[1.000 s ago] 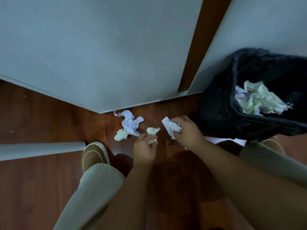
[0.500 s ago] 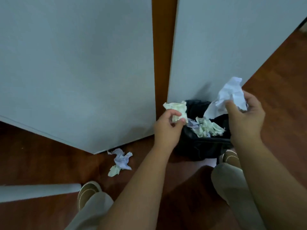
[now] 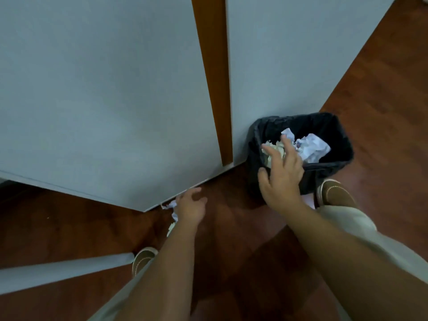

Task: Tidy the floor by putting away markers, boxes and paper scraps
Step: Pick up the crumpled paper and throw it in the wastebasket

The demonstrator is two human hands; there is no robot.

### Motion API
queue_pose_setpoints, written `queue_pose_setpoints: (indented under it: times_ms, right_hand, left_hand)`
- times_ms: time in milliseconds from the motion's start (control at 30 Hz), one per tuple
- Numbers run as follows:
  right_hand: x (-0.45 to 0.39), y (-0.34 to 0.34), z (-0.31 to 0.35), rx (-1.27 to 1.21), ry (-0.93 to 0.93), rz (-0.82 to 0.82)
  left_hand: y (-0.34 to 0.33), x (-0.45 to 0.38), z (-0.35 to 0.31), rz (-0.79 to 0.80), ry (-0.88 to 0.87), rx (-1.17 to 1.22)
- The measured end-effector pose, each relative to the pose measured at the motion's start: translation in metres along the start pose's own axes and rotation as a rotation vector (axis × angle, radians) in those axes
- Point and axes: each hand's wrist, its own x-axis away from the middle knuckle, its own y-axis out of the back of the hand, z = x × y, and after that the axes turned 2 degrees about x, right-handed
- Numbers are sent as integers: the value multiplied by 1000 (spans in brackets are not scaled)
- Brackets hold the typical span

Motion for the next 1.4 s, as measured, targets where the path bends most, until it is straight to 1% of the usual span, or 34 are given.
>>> queue_pose_setpoints:
  times_ms: [67, 133, 200, 300, 367, 433, 533, 600, 667, 733, 800, 867, 933, 967, 1033, 1100, 1167, 1267, 1333, 1400]
  right_hand:
    - [19, -29, 7, 60, 132, 126]
    - [32, -55, 8, 98, 193, 239]
    - [41, -84, 10, 103, 184, 386]
    - [47, -132, 13, 162, 107, 701]
    - [49, -161, 19, 201, 80, 868]
    - [48, -182, 26, 218, 83, 949]
    - [43, -230, 32, 294, 167, 1014]
    - [42, -260, 37, 317, 229, 1021]
    - [42, -282, 43, 293, 169, 988]
    - [39, -301, 45, 262, 120, 969]
    - [39, -317, 42, 223, 107, 983]
    - [40, -328, 39, 185, 100, 1014]
    - [42, -335, 37, 154, 59, 1020]
    - [43, -337, 37, 128, 32, 1021]
    - [47, -337, 34, 134, -35, 1024]
    - [53, -336, 28, 145, -68, 959]
    - [59, -329, 26, 105, -140, 900]
    - [64, -299, 29, 39, -113, 860]
    - [66, -266, 31, -20, -56, 805]
    - [68, -236, 26, -106, -95, 716]
  left_hand:
    - [20, -12, 45, 37, 112, -164]
    - [34, -17, 76, 71, 171, -245]
    - [43, -23, 97, 105, 208, -290]
    - [47, -36, 121, 130, 194, -390]
    - [48, -45, 136, 144, 178, -463]
    - [47, -49, 147, 204, 163, -510]
    - [41, -63, 165, 333, 125, -646]
    - [36, -68, 176, 370, 142, -685]
    - [31, -72, 181, 369, 168, -669]
    - [27, -83, 186, 362, 153, -674]
    - [24, -94, 189, 412, 122, -693]
    - [23, -103, 192, 506, 121, -710]
    - [17, -113, 201, 599, 145, -619]
    - [15, -113, 202, 617, 137, -583]
    - [15, -110, 205, 561, 91, -582]
    - [20, -102, 208, 461, -2, -555]
    - [30, -89, 210, 332, -74, -471]
    - [50, -68, 207, 120, -58, -290]
    - [62, -56, 194, 63, -57, -271]
    - [67, -53, 182, 17, -71, -255]
